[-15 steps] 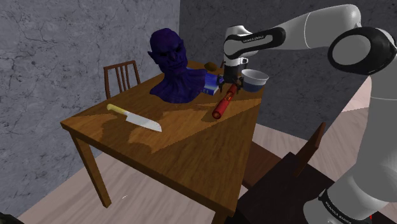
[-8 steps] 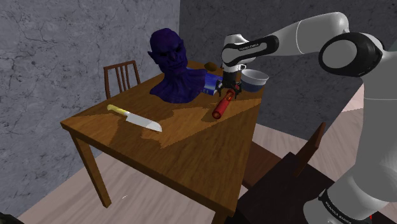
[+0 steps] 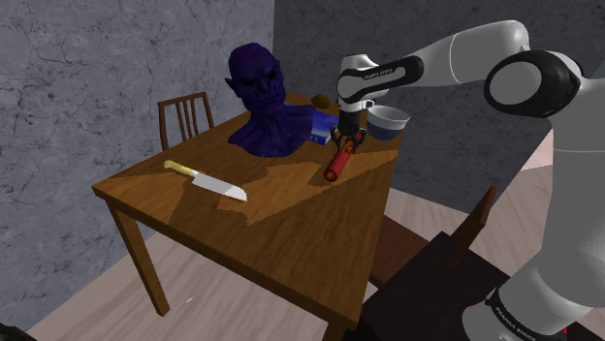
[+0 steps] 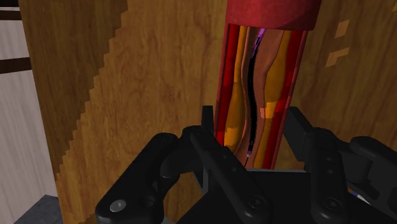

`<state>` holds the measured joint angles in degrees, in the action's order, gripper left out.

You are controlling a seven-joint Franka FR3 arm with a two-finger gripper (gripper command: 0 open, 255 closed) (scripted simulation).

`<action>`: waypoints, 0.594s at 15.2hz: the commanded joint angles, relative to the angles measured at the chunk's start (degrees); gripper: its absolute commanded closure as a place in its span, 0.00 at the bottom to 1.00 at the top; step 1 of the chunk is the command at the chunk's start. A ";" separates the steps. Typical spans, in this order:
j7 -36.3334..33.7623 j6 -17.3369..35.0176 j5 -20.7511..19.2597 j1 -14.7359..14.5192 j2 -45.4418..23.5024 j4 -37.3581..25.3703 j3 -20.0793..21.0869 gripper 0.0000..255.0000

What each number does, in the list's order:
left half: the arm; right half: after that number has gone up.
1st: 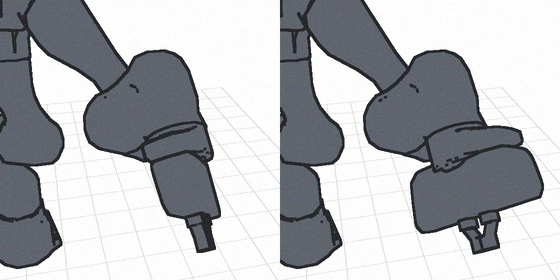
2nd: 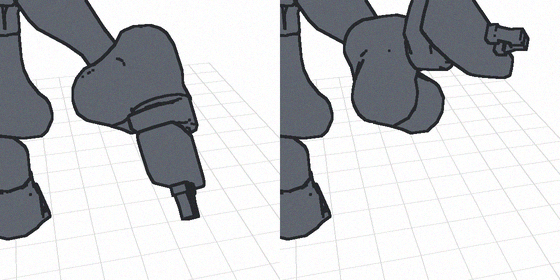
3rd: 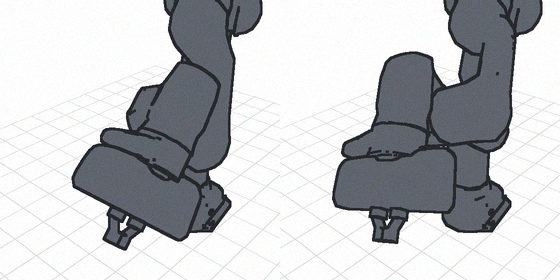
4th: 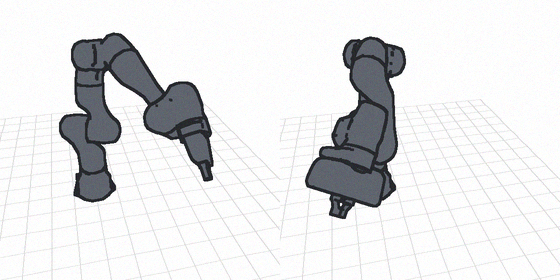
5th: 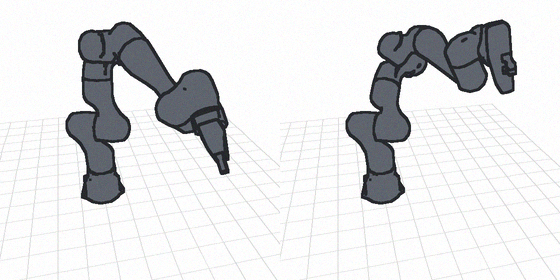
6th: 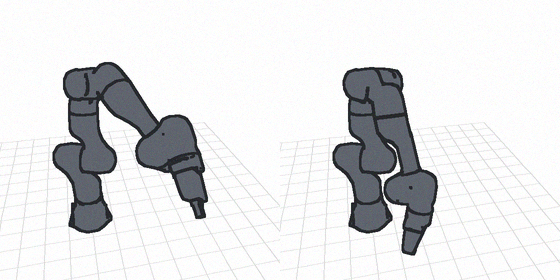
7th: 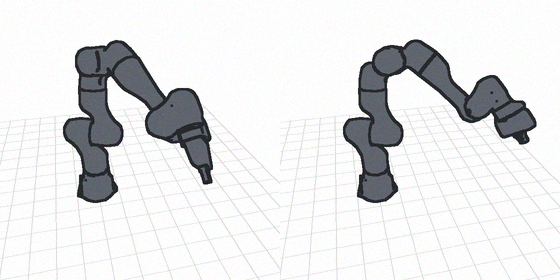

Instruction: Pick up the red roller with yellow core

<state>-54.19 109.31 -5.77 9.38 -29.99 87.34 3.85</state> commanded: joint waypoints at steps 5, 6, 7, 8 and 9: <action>0.03 -0.53 0.01 -0.02 0.31 -0.17 0.02 1.00; 0.08 -1.16 0.05 -0.02 0.58 -0.53 0.03 1.00; 0.13 -1.80 0.08 -0.02 0.84 -0.91 0.05 1.00; 0.18 -2.44 0.11 -0.03 1.08 -1.32 0.06 1.00; 0.23 -3.10 0.14 -0.03 1.30 -1.76 0.07 1.00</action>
<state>-53.91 106.88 -5.66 9.42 -28.96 86.01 3.88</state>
